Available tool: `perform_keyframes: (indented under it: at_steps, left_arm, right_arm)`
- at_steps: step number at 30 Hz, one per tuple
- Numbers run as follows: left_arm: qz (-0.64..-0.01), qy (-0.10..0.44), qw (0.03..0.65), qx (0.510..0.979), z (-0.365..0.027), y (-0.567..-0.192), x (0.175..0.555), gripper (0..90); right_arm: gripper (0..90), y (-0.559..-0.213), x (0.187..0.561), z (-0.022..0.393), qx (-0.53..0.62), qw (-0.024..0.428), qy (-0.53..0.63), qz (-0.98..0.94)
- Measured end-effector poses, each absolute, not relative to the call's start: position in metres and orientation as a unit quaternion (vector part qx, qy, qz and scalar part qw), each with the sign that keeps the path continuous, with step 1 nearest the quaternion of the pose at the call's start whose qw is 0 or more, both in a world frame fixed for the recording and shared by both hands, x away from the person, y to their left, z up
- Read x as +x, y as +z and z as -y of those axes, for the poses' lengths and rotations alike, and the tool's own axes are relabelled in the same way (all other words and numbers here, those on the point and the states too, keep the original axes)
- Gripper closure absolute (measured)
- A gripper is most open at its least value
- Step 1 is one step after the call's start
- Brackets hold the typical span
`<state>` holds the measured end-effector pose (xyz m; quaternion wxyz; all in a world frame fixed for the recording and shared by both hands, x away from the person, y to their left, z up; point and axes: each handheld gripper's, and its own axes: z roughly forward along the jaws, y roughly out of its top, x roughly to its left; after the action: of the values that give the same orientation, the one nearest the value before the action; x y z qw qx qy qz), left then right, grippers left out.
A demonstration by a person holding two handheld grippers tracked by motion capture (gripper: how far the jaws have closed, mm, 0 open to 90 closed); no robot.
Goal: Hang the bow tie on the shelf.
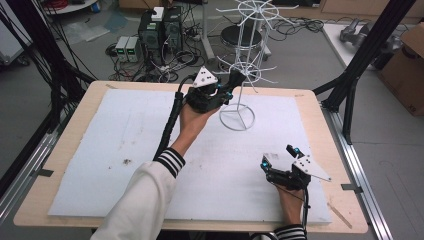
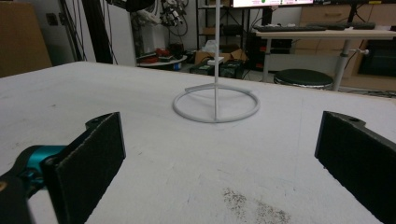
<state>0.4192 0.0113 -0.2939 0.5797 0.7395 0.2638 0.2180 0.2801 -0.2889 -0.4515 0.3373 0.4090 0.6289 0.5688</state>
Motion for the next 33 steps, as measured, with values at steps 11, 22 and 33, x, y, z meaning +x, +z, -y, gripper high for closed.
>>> perform_keyframes:
  at_steps: [11,22,33]
  left_arm:
    - [-0.259,0.216,0.576,0.744,-0.009,-0.298,0.416,76.4]
    - [-0.254,0.228,0.562,0.754,-0.01,-0.302,0.414,76.4]
    - [-0.251,0.235,0.552,0.76,-0.006,-0.307,0.412,76.4]
  right_arm:
    - [0.7,-0.451,0.28,0.289,0.409,0.338,0.568,-0.629]
    - [0.7,-0.452,0.28,0.289,0.409,0.338,0.568,-0.629]
    - [0.7,-0.451,0.28,0.289,0.409,0.338,0.568,-0.629]
